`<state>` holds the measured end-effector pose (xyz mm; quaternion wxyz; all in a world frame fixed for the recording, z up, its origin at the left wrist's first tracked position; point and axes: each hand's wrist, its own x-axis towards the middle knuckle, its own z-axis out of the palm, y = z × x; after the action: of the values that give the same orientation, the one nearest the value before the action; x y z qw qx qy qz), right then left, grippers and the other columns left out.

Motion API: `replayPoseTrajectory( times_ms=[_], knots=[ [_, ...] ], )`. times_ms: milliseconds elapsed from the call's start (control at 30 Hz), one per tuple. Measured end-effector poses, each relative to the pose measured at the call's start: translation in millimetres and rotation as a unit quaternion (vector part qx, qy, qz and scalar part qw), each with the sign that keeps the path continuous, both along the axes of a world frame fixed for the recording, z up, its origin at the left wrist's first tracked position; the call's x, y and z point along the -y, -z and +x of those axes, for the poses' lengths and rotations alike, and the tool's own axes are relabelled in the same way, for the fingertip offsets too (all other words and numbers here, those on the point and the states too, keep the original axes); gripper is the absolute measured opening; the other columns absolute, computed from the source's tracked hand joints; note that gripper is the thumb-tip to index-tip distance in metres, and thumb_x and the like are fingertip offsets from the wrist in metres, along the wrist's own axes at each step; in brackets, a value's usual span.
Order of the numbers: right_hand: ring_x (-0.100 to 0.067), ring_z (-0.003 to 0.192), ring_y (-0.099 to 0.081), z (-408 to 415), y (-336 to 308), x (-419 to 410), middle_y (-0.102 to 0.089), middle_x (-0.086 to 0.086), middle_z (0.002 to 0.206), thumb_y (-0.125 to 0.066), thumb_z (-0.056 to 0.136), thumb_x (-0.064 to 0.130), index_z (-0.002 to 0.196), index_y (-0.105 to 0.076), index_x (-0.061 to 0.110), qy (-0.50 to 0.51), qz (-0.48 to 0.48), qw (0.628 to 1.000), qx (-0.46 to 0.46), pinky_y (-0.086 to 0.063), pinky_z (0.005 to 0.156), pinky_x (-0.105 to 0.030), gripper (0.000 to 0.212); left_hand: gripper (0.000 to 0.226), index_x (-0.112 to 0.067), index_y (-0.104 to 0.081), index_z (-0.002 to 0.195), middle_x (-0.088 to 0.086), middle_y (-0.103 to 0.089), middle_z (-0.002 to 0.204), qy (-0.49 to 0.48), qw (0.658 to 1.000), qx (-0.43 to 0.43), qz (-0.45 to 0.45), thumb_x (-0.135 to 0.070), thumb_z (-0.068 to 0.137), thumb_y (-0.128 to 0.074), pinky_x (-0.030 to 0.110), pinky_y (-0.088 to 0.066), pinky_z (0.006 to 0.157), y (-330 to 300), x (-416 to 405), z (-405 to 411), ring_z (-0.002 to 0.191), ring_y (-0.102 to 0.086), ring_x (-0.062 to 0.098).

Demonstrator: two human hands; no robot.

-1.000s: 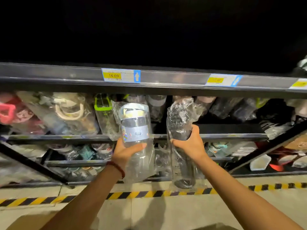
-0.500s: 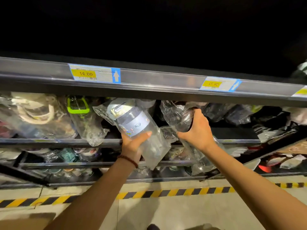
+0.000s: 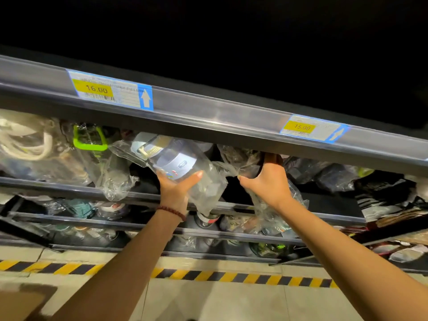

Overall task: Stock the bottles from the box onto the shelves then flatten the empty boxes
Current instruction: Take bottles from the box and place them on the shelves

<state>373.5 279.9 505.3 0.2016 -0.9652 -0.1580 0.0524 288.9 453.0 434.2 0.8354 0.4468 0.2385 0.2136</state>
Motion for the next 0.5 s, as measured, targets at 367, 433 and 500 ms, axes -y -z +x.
replayPoseTrajectory(
  times_ms=[367,433,500],
  knots=[
    [-0.027,0.065,-0.050,-8.6,7.1,-25.5,-0.043,-0.001,0.062,-0.070,0.077,0.035,0.084,-0.048,0.006,-0.124,-0.047,0.990,0.052,-0.036,0.058,-0.035,0.037,0.108,-0.004,-0.029,0.137,0.018,-0.055,0.122,-0.016,0.996,-0.033,0.087,-0.003,0.045,-0.085,0.041,-0.052,0.092,9.8,-31.5,8.0,0.105,-0.061,0.022],
    [-0.029,0.067,-0.052,-11.0,13.1,-29.0,-0.045,-0.003,0.064,-0.072,0.075,0.034,0.096,-0.048,0.001,-0.127,-0.032,0.989,0.068,-0.038,0.059,-0.038,0.045,0.114,-0.001,-0.027,0.137,0.018,-0.054,0.118,-0.014,0.995,-0.031,0.089,-0.011,0.038,-0.083,0.040,-0.053,0.090,10.3,-34.6,8.0,0.101,-0.060,0.021],
    [-0.025,0.064,-0.046,-13.3,19.0,-30.5,-0.036,0.002,0.061,-0.073,0.075,0.033,0.083,-0.041,0.006,-0.119,-0.020,0.989,0.085,-0.029,0.058,-0.034,0.042,0.115,0.000,-0.027,0.137,0.019,-0.054,0.118,-0.003,0.994,-0.034,0.101,-0.012,0.037,-0.082,0.036,-0.055,0.086,9.6,-36.9,7.6,0.100,-0.062,0.020]
  ],
)
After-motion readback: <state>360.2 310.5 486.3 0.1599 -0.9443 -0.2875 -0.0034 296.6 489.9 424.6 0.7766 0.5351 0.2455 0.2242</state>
